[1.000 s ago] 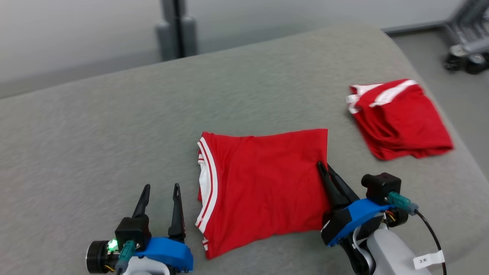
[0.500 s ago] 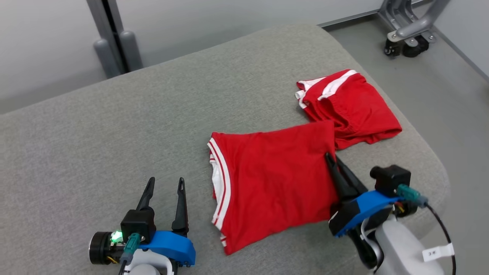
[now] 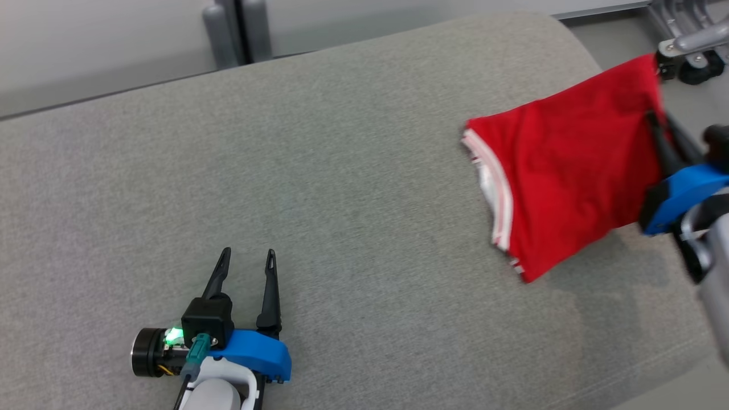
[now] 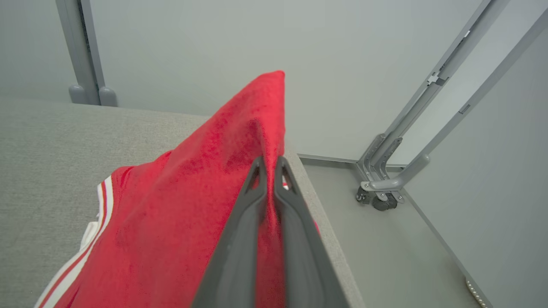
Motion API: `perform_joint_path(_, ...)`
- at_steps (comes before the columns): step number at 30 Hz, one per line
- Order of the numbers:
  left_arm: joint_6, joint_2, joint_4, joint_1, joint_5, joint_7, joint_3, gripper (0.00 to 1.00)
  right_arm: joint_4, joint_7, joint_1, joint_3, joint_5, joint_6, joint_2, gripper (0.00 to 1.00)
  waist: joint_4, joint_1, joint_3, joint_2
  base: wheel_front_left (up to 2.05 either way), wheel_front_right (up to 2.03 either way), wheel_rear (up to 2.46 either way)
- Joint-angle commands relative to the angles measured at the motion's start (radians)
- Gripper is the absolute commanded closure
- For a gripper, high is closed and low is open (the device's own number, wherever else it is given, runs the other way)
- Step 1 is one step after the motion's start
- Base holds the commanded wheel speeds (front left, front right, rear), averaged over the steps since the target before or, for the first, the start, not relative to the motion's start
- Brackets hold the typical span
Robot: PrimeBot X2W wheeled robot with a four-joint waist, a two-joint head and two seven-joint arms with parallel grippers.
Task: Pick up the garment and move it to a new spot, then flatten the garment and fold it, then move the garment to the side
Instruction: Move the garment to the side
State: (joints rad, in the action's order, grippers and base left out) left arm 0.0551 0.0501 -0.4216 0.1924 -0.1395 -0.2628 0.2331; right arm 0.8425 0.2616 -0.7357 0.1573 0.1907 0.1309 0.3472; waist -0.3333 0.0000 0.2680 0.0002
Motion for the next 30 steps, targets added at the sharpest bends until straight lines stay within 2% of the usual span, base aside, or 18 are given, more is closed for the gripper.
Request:
perform_joint_path(1, 0.0, 0.0, 0.004, 0.022, 0.01, -0.002, -0.002, 0.0, 0.045, 0.004, -0.047, -0.028, -0.049, 0.0, 0.05, 1.0, 0.039, 0.0, 0.033, -0.0002, 0.0, 0.0, 0.0)
perform_joint_path(6, 0.007, 0.0, 0.004, 0.027, 0.005, -0.003, -0.003, 0.0, 0.151, 0.004, -0.092, -0.125, -0.132, 0.0, 0.111, 1.0, 0.067, 0.0, 0.054, -0.0002, 0.0, 0.0, 0.0)
perform_joint_path(7, 0.007, 0.0, 0.003, 0.03, 0.004, -0.002, -0.003, 0.0, 0.177, 0.004, -0.1, -0.162, -0.154, 0.0, 0.122, 0.69, 0.072, 0.0, 0.057, -0.0002, 0.0, 0.0, 0.0)
perform_joint_path(8, 0.01, 0.0, 0.004, 0.033, 0.001, -0.003, -0.002, 0.0, 0.187, 0.004, -0.111, -0.203, -0.178, 0.0, 0.128, 0.54, 0.077, 0.0, 0.059, -0.0002, 0.0, 0.0, 0.0)
perform_joint_path(9, 0.012, 0.0, 0.006, 0.035, 0.001, -0.002, -0.001, 0.0, 0.187, 0.004, -0.117, -0.246, -0.205, 0.0, 0.134, 0.0, 0.082, 0.0, 0.061, -0.0002, 0.0, 0.0, 0.0)
perform_joint_path(13, 0.021, 0.0, 0.015, 0.041, -0.003, -0.002, -0.008, 0.0, 0.119, 0.004, -0.093, -0.415, -0.286, 0.0, 0.082, 0.0, 0.095, 0.0, 0.066, -0.0002, 0.0, 0.0, 0.0)
perform_joint_path(17, 0.027, 0.0, 0.025, 0.041, -0.005, -0.002, -0.022, 0.0, -0.022, 0.004, -0.055, -0.461, -0.314, 0.0, -0.018, 0.0, 0.105, 0.0, 0.058, -0.0002, 0.0, 0.0, 0.0)
perform_joint_path(20, 0.032, 0.0, 0.033, 0.035, -0.008, -0.002, -0.034, 0.0, -0.134, 0.004, -0.014, -0.438, -0.276, 0.0, -0.103, 0.0, 0.116, 0.0, 0.048, -0.0002, 0.0, 0.0, 0.0)
perform_joint_path(24, 0.043, 0.0, 0.055, 0.031, -0.022, -0.002, -0.042, 0.0, -0.275, 0.004, 0.074, -0.384, -0.184, 0.0, -0.183, 0.0, 0.149, 0.0, 0.033, -0.0002, 0.0, 0.0, 0.0)
perform_joint_path(30, 0.052, 0.0, 0.071, -0.003, -0.04, -0.003, -0.037, 0.0, -0.376, 0.004, 0.224, -0.281, -0.105, 0.0, -0.243, 0.0, 0.205, 0.0, 0.007, -0.0002, 0.0, 0.0, 0.0)
